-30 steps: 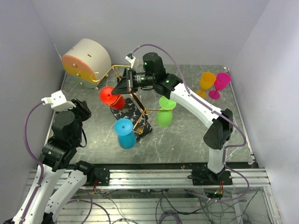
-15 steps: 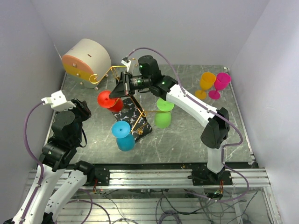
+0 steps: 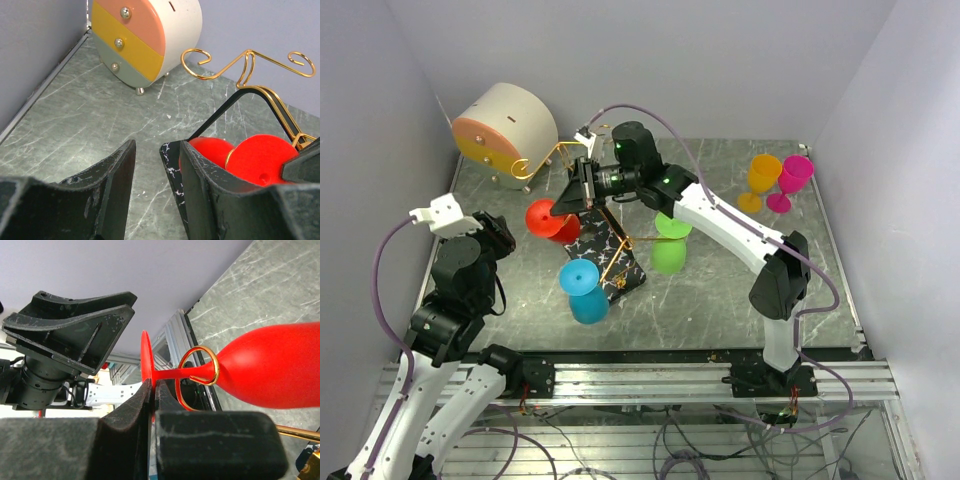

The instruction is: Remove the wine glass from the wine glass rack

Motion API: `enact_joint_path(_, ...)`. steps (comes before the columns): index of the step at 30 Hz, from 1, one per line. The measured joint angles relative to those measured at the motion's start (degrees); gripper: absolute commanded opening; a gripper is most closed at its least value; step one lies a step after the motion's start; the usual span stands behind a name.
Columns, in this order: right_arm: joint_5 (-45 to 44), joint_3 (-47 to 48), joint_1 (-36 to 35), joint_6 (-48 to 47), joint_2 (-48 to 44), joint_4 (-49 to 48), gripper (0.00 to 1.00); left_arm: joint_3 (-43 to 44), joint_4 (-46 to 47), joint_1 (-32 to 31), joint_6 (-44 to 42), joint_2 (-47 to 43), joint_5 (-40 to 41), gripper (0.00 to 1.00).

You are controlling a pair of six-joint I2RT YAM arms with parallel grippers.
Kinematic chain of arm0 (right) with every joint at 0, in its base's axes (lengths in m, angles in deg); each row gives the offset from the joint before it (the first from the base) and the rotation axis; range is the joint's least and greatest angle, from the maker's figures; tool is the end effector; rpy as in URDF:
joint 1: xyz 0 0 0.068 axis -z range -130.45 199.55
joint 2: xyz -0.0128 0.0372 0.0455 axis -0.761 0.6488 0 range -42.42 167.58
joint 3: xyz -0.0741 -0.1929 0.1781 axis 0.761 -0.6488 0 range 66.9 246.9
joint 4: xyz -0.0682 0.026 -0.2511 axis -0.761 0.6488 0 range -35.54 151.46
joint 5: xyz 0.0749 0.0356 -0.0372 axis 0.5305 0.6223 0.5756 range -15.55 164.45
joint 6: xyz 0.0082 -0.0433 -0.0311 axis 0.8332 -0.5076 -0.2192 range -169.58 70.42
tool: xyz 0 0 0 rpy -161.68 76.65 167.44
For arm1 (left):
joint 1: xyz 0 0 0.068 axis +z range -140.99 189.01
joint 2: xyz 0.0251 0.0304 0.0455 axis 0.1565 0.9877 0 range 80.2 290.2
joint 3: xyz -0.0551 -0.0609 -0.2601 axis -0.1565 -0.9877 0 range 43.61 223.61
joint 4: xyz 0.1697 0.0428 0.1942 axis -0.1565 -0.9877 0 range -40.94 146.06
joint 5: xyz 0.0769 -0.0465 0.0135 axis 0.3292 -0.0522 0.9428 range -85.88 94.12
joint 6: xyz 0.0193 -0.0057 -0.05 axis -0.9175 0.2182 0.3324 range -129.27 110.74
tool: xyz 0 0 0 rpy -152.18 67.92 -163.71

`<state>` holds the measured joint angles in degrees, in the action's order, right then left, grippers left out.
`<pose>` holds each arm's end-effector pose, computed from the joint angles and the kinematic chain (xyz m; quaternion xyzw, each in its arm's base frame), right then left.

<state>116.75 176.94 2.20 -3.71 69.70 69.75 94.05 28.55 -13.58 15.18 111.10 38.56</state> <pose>0.2956 0.3562 0.3791 -0.2234 0.7487 0.6011 0.1682 0.1062 -0.0223 0.3732 -0.2060 0.7175 -0.0453 0.6639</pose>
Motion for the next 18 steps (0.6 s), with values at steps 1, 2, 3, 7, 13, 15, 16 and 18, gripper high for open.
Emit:
enact_joint_path(1,0.2,-0.1,-0.1,0.0,0.0,0.0,0.00,0.0,0.0,0.0,0.0,0.1,0.0,0.52)
enact_joint_path(2,0.4,-0.3,-0.2,-0.1,0.0,0.1,0.00,0.0,0.0,0.0,0.0,0.1,0.0,0.52)
enact_joint_path(3,0.5,-0.4,-0.2,-0.2,0.0,0.2,0.00,0.0,0.0,0.0,0.0,0.2,0.0,0.52)
enact_joint_path(7,0.6,-1.0,-0.4,-0.9,0.0,1.3,0.00,0.0,0.0,0.0,0.0,0.4,0.0,0.52)
enact_joint_path(13,-2.3,-2.0,-0.4,-2.4,-0.9,3.5,0.00,0.0,0.0,0.0,0.0,0.5,0.0,0.52)
enact_joint_path(15,-3.8,-2.5,-0.3,-2.9,-1.7,3.9,0.00,0.0,0.0,0.0,0.0,0.5,0.0,0.52)
enact_joint_path(16,-4.6,-2.9,-0.2,-3.0,-2.2,3.9,0.00,0.0,0.0,0.0,0.0,0.5,0.0,0.52)
enact_joint_path(18,-5.6,-3.6,0.2,-3.1,-3.2,3.8,0.00,0.0,-0.1,0.0,0.0,0.5,0.0,0.52)
